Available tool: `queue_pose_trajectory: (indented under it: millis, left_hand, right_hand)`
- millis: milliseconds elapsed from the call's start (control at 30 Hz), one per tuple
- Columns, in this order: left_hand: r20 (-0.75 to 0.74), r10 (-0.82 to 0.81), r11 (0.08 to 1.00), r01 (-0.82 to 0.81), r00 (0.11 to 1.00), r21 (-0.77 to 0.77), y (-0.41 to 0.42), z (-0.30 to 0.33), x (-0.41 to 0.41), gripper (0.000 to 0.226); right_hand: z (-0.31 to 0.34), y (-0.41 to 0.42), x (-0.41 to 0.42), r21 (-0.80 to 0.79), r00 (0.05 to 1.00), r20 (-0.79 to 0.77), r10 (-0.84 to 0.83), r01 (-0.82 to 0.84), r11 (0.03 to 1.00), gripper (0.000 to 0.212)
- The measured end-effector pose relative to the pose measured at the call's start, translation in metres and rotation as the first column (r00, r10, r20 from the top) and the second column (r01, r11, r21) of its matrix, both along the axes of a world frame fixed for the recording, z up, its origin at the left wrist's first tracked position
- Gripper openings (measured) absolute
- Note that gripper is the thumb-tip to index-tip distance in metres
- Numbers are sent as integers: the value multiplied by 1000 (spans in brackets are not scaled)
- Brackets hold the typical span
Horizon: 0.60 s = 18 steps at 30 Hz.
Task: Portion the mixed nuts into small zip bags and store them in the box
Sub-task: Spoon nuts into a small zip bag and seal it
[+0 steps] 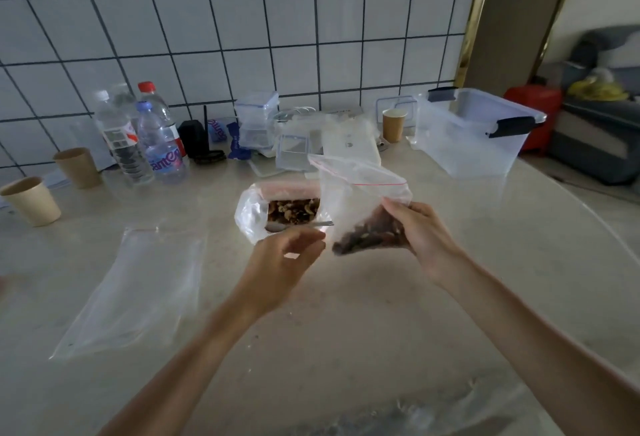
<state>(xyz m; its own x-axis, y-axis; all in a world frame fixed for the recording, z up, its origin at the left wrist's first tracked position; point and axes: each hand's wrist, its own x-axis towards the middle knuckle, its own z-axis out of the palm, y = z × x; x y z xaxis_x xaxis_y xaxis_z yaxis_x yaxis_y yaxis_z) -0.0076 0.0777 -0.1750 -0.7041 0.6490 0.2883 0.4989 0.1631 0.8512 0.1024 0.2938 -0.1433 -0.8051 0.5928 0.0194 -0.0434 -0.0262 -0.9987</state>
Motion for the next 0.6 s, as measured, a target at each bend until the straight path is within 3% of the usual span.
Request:
queue_pose_trajectory:
  millis: [133, 200, 433, 600]
  left_hand:
    - [-330, -139, 954, 37, 934, -298, 10, -14, 3, 17]
    - [-442, -189, 942, 35, 877, -333, 14, -18, 2, 18]
    - [-410, -169, 957, 50, 896, -285, 12, -28, -2, 20]
    - [-345, -159, 961, 65, 925, -269, 13, -29, -5, 18]
  right_hand:
    - [4, 48, -8, 40, 989, 53, -138, 136, 990, 35]
    - [5, 66, -18, 54, 977, 82, -196, 192, 980, 41]
    - [7, 93, -66, 99, 972, 141, -190, 178, 979, 45]
    - [-4, 104, -97, -4, 960, 218, -175, 180, 984, 42]
